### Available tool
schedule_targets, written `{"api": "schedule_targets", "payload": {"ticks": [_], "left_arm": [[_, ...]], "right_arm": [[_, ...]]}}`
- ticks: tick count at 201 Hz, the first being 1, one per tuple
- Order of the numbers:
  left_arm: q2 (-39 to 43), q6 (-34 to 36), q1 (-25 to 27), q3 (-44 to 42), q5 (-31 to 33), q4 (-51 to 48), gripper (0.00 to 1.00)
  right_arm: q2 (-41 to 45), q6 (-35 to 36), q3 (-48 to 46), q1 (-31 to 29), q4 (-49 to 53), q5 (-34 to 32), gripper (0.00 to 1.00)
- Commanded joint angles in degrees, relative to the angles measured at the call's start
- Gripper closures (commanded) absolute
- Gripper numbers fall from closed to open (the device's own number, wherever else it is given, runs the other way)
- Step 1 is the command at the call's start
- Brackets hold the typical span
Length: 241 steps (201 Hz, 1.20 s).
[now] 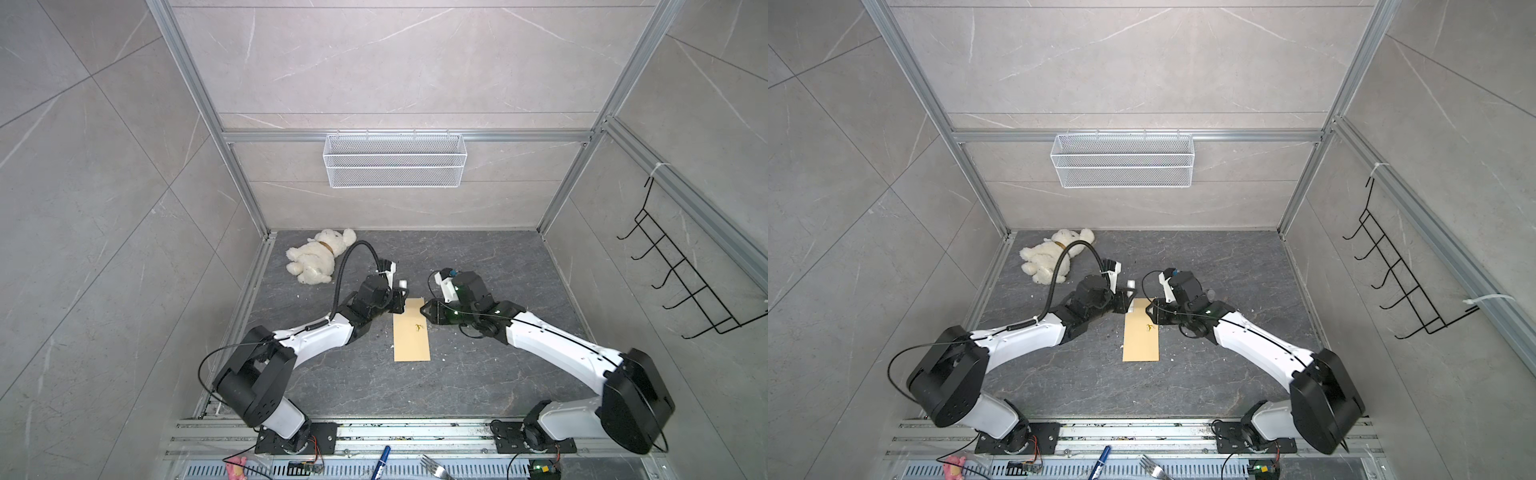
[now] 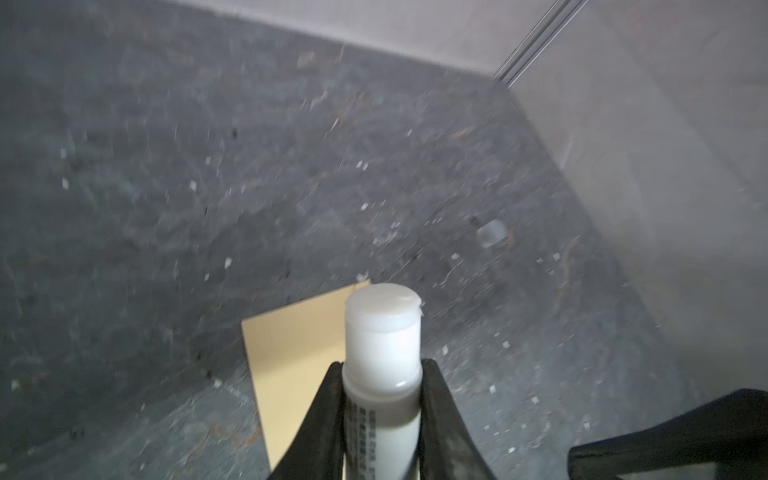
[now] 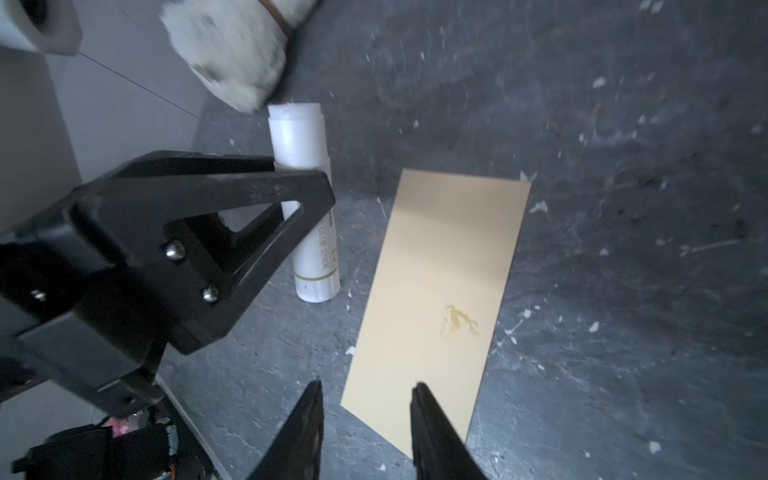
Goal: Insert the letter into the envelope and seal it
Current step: 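Raise the right gripper while the left gripper lifts the white glue stick toward it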
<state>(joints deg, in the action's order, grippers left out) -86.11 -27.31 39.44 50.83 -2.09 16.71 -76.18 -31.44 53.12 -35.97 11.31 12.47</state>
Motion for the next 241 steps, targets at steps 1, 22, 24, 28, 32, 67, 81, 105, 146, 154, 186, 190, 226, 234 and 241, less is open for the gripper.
{"api": "schedule_targets", "payload": {"ticks": [1,22,24,28,32,67,81,105,146,154,186,190,226,234,241], "left_arm": [[5.8,2.2,-0.8,2.8,-4.8,0.5,1.00],[9.0,0.7,-2.1,3.0,-9.6,2.5,1.00],[9.2,0.6,-2.3,3.0,-10.2,2.8,1.00],[9.7,0.3,-2.5,3.1,-11.1,3.3,1.00],[10.2,0.1,-2.7,3.1,-11.8,3.6,1.00],[12.6,-3.9,-5.0,3.1,-18.1,6.7,1.00],[13.2,-6.2,-5.8,2.3,-20.5,9.5,1.00],[13.5,-8.9,-6.2,1.4,-22.4,13.4,1.00],[13.2,-13.6,-6.2,0.1,-23.5,18.5,1.00],[13.2,-14.3,-6.2,0.1,-23.8,19.2,1.00],[12.8,-18.1,-6.2,-1.2,-24.1,23.7,1.00],[12.7,-18.3,-6.2,-1.3,-24.2,24.1,1.00],[12.6,-20.2,-6.2,-1.9,-24.4,26.0,1.00],[12.6,-20.6,-6.2,-2.0,-24.5,26.5,1.00],[12.5,-20.8,-6.1,-2.0,-24.5,26.8,1.00]], "right_arm": [[4.2,2.5,1.0,0.3,0.6,-2.8,0.59],[8.1,2.5,0.5,0.3,-0.8,-1.9,0.35],[8.4,2.4,0.4,0.3,-1.1,-1.8,0.32],[9.0,2.4,0.1,0.3,-1.6,-1.4,0.29],[9.6,2.3,0.0,0.4,-2.3,-0.9,0.26],[12.6,1.2,-0.8,0.5,-5.2,2.2,0.15],[13.6,0.9,-1.3,0.5,-6.4,3.4,0.14],[14.4,1.1,-1.8,0.5,-7.9,5.0,0.14],[13.4,0.3,-2.2,0.5,-11.8,10.0,0.15],[13.0,-0.3,-2.4,0.5,-12.6,10.8,0.15],[11.6,-2.1,-2.8,0.5,-16.3,13.6,0.16],[11.4,-2.4,-2.9,0.5,-16.7,13.8,0.16],[10.2,-3.3,-2.9,0.5,-19.0,14.3,0.19],[10.1,-3.4,-2.9,0.5,-19.5,14.2,0.20],[9.8,-3.2,-2.9,0.5,-19.7,13.9,0.21]]}}
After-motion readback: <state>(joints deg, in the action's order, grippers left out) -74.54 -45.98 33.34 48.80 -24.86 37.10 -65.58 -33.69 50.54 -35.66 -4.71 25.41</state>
